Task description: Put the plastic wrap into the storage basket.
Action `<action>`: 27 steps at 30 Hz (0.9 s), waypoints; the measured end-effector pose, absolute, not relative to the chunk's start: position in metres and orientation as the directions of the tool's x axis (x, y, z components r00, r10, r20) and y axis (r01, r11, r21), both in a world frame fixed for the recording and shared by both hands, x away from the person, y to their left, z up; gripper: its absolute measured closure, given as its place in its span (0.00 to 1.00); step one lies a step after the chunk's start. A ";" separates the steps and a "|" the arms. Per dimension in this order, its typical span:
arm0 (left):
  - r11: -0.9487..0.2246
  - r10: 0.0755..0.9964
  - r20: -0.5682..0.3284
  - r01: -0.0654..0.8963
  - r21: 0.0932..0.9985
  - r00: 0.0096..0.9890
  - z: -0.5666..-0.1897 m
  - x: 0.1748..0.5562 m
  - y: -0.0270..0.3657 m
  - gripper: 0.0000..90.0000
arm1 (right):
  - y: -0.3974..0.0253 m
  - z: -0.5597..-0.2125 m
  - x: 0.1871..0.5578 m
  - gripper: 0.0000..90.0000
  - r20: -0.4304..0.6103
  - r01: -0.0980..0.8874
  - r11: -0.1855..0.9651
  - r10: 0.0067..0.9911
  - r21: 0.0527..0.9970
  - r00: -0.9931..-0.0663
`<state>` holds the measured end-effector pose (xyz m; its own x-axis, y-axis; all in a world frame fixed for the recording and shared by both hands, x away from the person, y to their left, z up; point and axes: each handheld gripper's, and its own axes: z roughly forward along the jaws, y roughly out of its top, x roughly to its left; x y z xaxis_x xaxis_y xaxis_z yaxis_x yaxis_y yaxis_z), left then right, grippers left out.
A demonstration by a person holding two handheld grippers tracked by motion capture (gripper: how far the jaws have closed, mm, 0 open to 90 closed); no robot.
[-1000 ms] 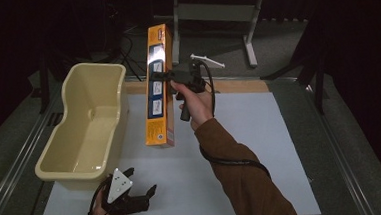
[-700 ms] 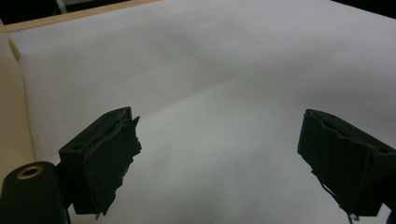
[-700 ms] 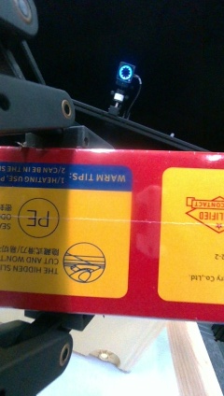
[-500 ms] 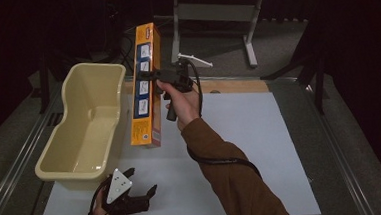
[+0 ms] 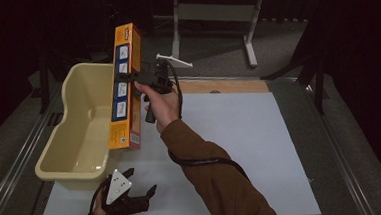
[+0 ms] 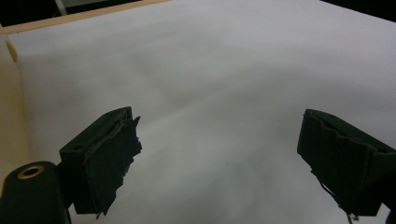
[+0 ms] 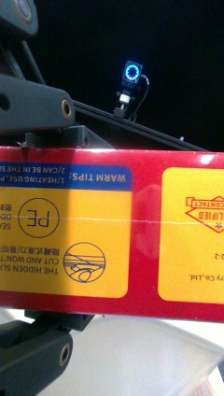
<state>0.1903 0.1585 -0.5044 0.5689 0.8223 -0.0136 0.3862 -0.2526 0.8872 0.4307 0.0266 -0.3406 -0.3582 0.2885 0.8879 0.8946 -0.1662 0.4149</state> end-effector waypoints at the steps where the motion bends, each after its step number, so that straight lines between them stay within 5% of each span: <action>1: -0.253 0.823 -0.013 0.387 0.887 0.568 -0.504 0.190 0.158 0.13 | 0.029 -0.340 0.430 0.45 0.888 0.894 -0.170 0.287 0.415 -0.358; 27: -0.261 0.824 0.009 0.366 0.893 0.566 -0.504 0.186 0.157 0.13 | 0.088 -0.368 0.423 0.45 0.893 0.904 -0.191 0.327 0.382 -0.308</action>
<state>0.1861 0.1574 -0.5036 0.5661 0.8243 0.0087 0.3661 -0.2609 0.8933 0.4227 0.0882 -0.3682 -0.3083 0.3266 0.8934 0.9042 -0.1912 0.3819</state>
